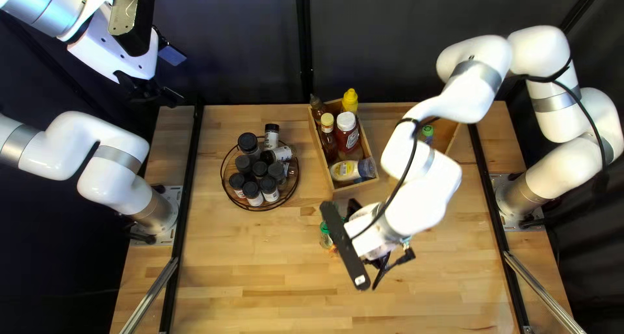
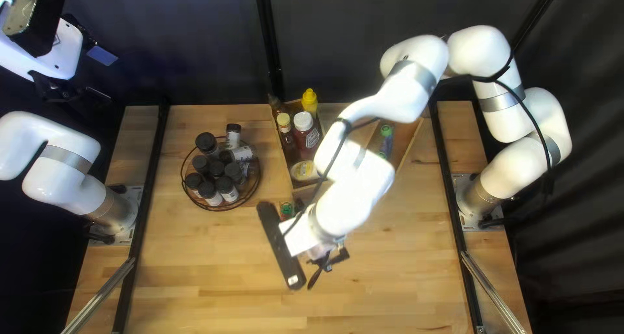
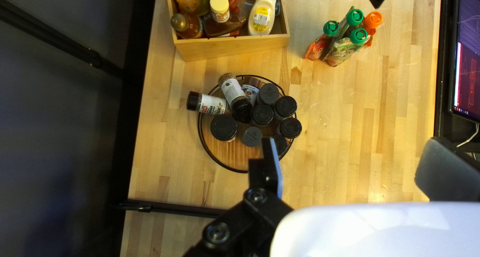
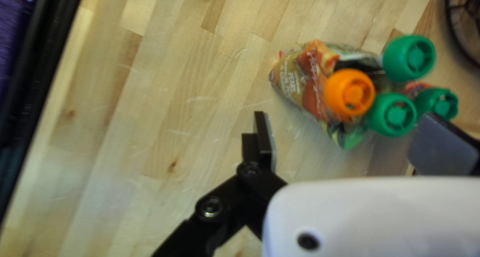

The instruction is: Separate condiments, baby food and spices and place it in 3 different racks/containers

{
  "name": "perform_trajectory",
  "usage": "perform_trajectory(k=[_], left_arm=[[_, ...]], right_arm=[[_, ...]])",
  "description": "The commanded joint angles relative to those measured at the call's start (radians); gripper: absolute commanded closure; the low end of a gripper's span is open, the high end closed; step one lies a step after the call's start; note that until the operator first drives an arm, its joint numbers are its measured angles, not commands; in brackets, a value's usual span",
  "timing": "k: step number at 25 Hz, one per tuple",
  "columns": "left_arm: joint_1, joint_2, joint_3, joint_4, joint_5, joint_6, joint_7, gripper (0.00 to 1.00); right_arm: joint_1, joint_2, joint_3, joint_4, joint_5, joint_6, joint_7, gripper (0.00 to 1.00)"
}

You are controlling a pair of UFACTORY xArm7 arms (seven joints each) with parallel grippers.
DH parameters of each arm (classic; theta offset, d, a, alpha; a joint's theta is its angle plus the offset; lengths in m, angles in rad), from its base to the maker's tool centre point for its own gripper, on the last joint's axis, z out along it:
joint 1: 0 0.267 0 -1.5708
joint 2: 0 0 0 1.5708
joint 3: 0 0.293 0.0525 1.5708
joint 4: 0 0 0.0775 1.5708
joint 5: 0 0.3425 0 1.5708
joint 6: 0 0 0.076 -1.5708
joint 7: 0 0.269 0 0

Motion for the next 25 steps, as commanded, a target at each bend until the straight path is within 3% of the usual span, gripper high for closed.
perform_trajectory(k=[1,9,16,21,22,23,24,25], left_arm=[[0.0,0.0,0.0,0.0,0.0,0.0,0.0,0.0],[0.0,0.0,0.0,0.0,0.0,0.0,0.0,0.0],[0.0,0.0,0.0,0.0,0.0,0.0,0.0,0.0],[0.0,0.0,0.0,0.0,0.0,0.0,0.0,0.0],[0.0,0.0,0.0,0.0,0.0,0.0,0.0,0.0],[0.0,0.0,0.0,0.0,0.0,0.0,0.0,0.0],[0.0,0.0,0.0,0.0,0.0,0.0,0.0,0.0],[0.0,0.0,0.0,0.0,0.0,0.0,0.0,0.0]], right_arm=[[0.083,0.025,-0.065,0.027,-0.039,0.033,0.011,0.0],[0.171,0.042,-0.132,0.067,-0.063,0.082,0.026,0.0],[0.172,0.053,-0.135,0.067,-0.062,0.098,0.031,0.0],[0.163,0.051,-0.137,0.064,-0.066,0.093,0.028,0.05],[0.163,0.051,-0.139,0.064,-0.068,0.092,0.028,0.24],[0.163,0.05,-0.14,0.064,-0.069,0.091,0.028,0.34],[0.163,0.051,-0.141,0.063,-0.071,0.091,0.029,0.5],[0.162,0.051,-0.141,0.062,-0.072,0.091,0.03,0.87]])
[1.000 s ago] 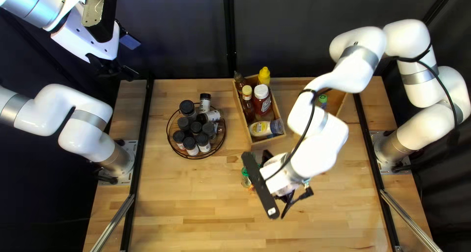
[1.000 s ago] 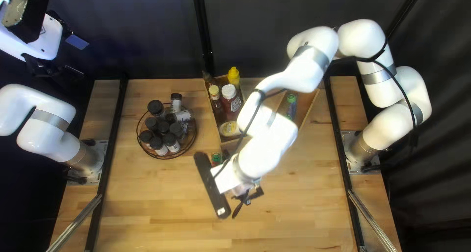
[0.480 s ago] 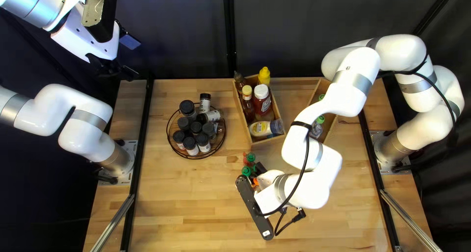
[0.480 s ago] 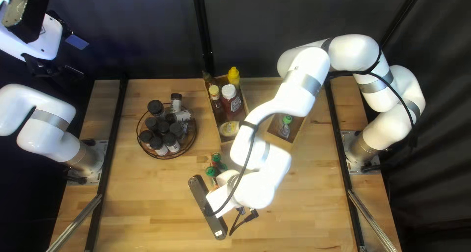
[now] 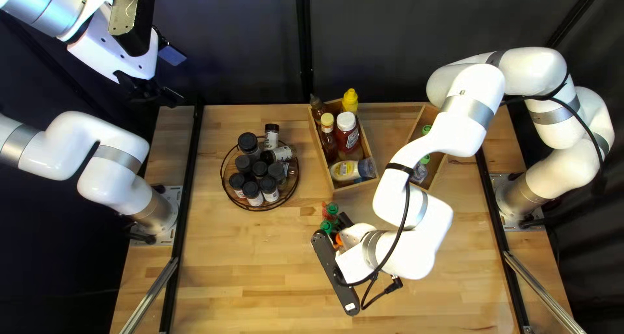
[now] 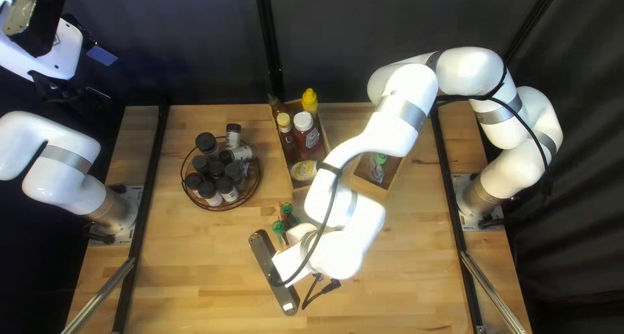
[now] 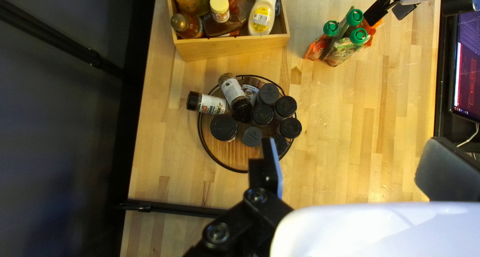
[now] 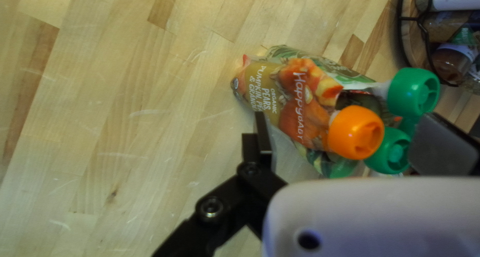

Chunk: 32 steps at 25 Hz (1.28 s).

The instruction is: Separate condiments, baby food and spices and place it in 3 different racks/containers

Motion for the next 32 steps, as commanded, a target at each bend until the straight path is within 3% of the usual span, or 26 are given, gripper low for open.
perform_trajectory(k=[1,10,16,20,24,32], left_arm=[[0.0,0.0,0.0,0.0,0.0,0.0,0.0,0.0],[0.0,0.0,0.0,0.0,0.0,0.0,0.0,0.0],[0.0,0.0,0.0,0.0,0.0,0.0,0.0,0.0],[0.0,0.0,0.0,0.0,0.0,0.0,0.0,0.0],[0.0,0.0,0.0,0.0,0.0,0.0,0.0,0.0],[0.0,0.0,0.0,0.0,0.0,0.0,0.0,0.0]], right_arm=[[-0.002,0.002,-0.002,-0.005,-0.007,-0.003,0.005,0.92],[0.001,0.038,0.013,-0.019,-0.011,0.017,0.03,0.97],[-0.016,0.096,0.078,-0.02,0.031,0.067,0.031,0.97],[-0.128,0.143,0.195,-0.07,0.077,0.1,0.033,0.99],[-0.298,0.164,0.365,-0.145,0.127,0.17,0.06,1.0],[-0.592,0.095,0.649,-0.315,0.18,0.352,0.167,1.0]])
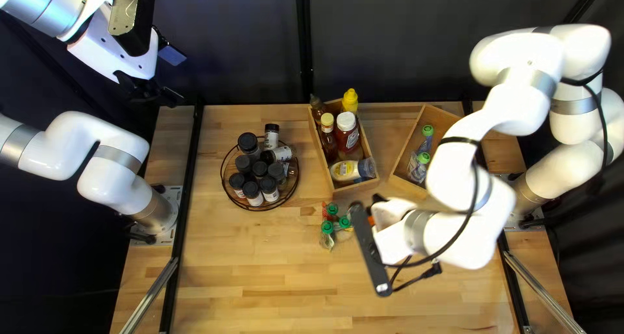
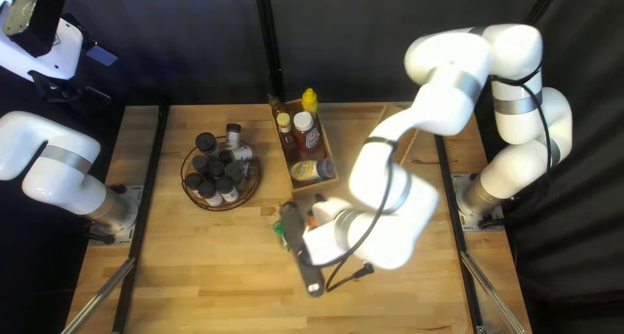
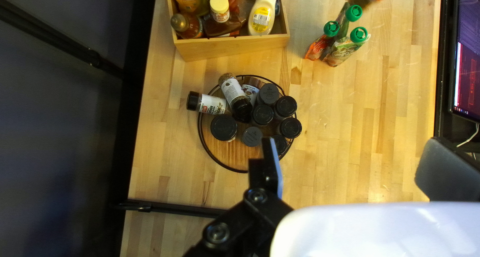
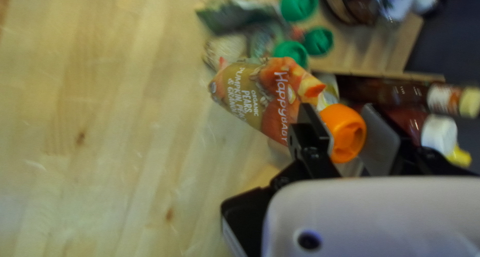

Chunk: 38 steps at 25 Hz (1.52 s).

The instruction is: Separate condiments, baby food and spices and place it in 3 different racks/containers

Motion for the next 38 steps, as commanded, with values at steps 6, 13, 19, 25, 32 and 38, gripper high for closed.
perform_trajectory(k=[6,13,19,25,32,38], left_arm=[[0.0,0.0,0.0,0.0,0.0,0.0,0.0,0.0],[0.0,0.0,0.0,0.0,0.0,0.0,0.0,0.0],[0.0,0.0,0.0,0.0,0.0,0.0,0.0,0.0],[0.0,0.0,0.0,0.0,0.0,0.0,0.0,0.0],[0.0,0.0,0.0,0.0,0.0,0.0,0.0,0.0],[0.0,0.0,0.0,0.0,0.0,0.0,0.0,0.0]], right_arm=[[-0.306,-0.156,0.221,-0.212,0.007,0.16,0.091,1.0],[-0.473,-0.277,0.259,-0.366,-0.032,0.179,0.131,1.0],[-0.522,-0.297,0.255,-0.429,-0.027,0.189,0.189,1.0],[-0.524,-0.277,0.236,-0.443,-0.017,0.194,0.232,1.0],[-0.491,-0.252,0.185,-0.425,-0.023,0.162,0.25,0.16],[-0.463,-0.24,0.197,-0.392,-0.009,0.162,0.238,0.01]])
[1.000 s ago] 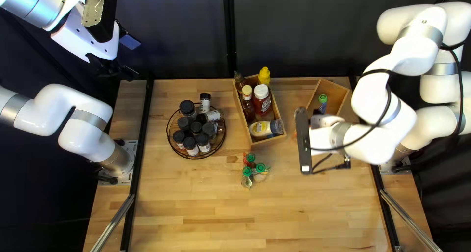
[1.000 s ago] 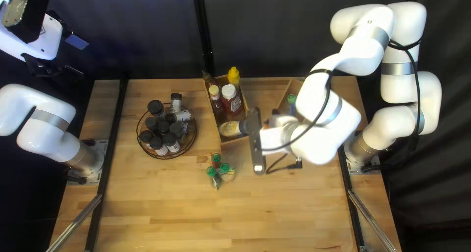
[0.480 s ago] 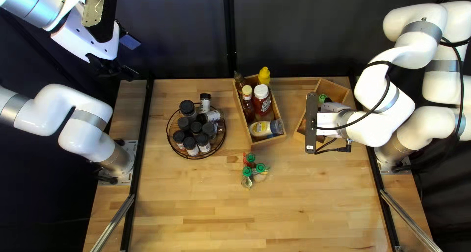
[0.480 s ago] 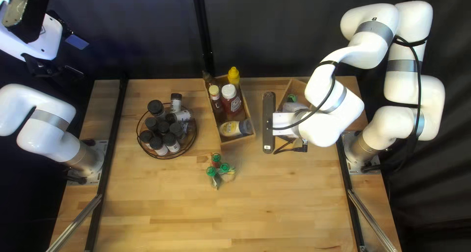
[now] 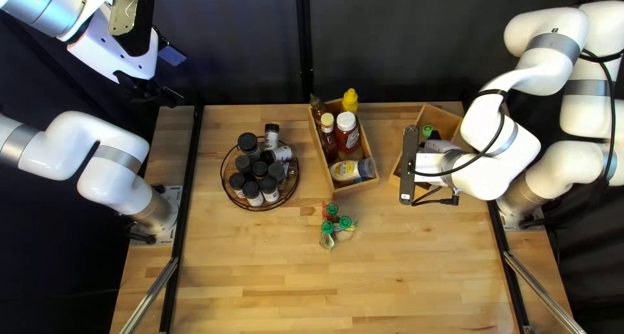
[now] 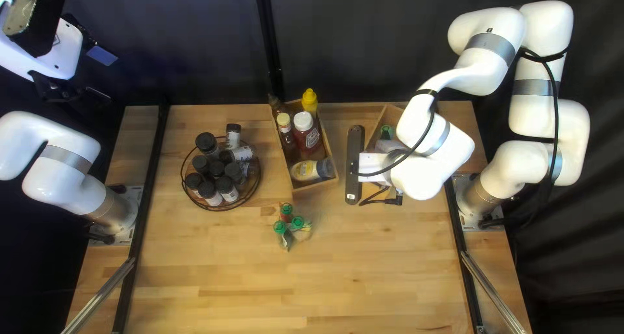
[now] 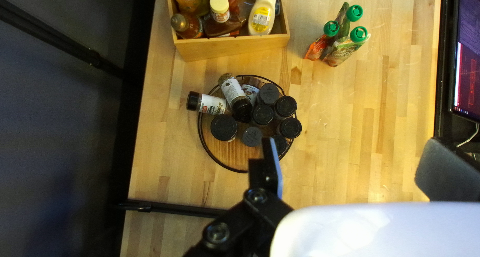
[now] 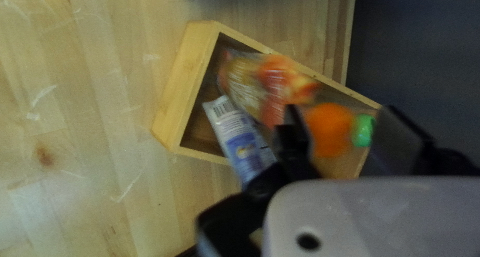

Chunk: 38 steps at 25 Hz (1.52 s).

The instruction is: Separate condiments, baby food and spices and place it in 3 different racks/containers

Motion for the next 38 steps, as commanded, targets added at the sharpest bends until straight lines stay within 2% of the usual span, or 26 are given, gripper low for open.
perform_trajectory(k=[1,5,6,10,15,19,22,27,33,34,35,36,37,38], left_arm=[[0.0,0.0,0.0,0.0,0.0,0.0,0.0,0.0],[0.0,0.0,0.0,0.0,0.0,0.0,0.0,0.0],[0.0,0.0,0.0,0.0,0.0,0.0,0.0,0.0],[0.0,0.0,0.0,0.0,0.0,0.0,0.0,0.0],[0.0,0.0,0.0,0.0,0.0,0.0,0.0,0.0],[0.0,0.0,0.0,0.0,0.0,0.0,0.0,0.0],[0.0,0.0,0.0,0.0,0.0,0.0,0.0,0.0],[0.0,0.0,0.0,0.0,0.0,0.0,0.0,0.0],[0.0,0.0,0.0,0.0,0.0,0.0,0.0,0.0],[0.0,0.0,0.0,0.0,0.0,0.0,0.0,0.0],[0.0,0.0,0.0,0.0,0.0,0.0,0.0,0.0],[0.0,0.0,0.0,0.0,0.0,0.0,0.0,0.0],[0.0,0.0,0.0,0.0,0.0,0.0,0.0,0.0],[0.0,0.0,0.0,0.0,0.0,0.0,0.0,0.0]], right_arm=[[0.04,0.023,0.007,0.042,0.014,-0.003,-0.011,0.0],[0.113,0.057,-0.015,0.104,0.016,-0.033,-0.033,0.0],[0.159,0.08,-0.04,0.145,0.012,-0.056,-0.05,0.0],[0.261,0.105,-0.101,0.228,-0.013,-0.122,-0.103,0.0],[0.454,0.164,-0.254,0.352,-0.05,-0.208,-0.147,0.0],[0.639,0.184,-0.416,0.454,-0.093,-0.251,-0.171,0.0],[0.736,0.175,-0.507,0.509,-0.123,-0.261,-0.185,0.0],[0.836,0.139,-0.618,0.572,-0.171,-0.281,-0.207,0.0],[0.876,0.11,-0.677,0.599,-0.197,-0.292,-0.217,0.0],[0.88,0.107,-0.683,0.601,-0.199,-0.292,-0.217,0.03],[0.88,0.106,-0.685,0.602,-0.2,-0.293,-0.217,0.16],[0.882,0.104,-0.689,0.603,-0.201,-0.292,-0.218,0.21],[0.883,0.104,-0.69,0.604,-0.2,-0.292,-0.219,0.69],[0.883,0.104,-0.69,0.604,-0.2,-0.292,-0.219,0.93]])
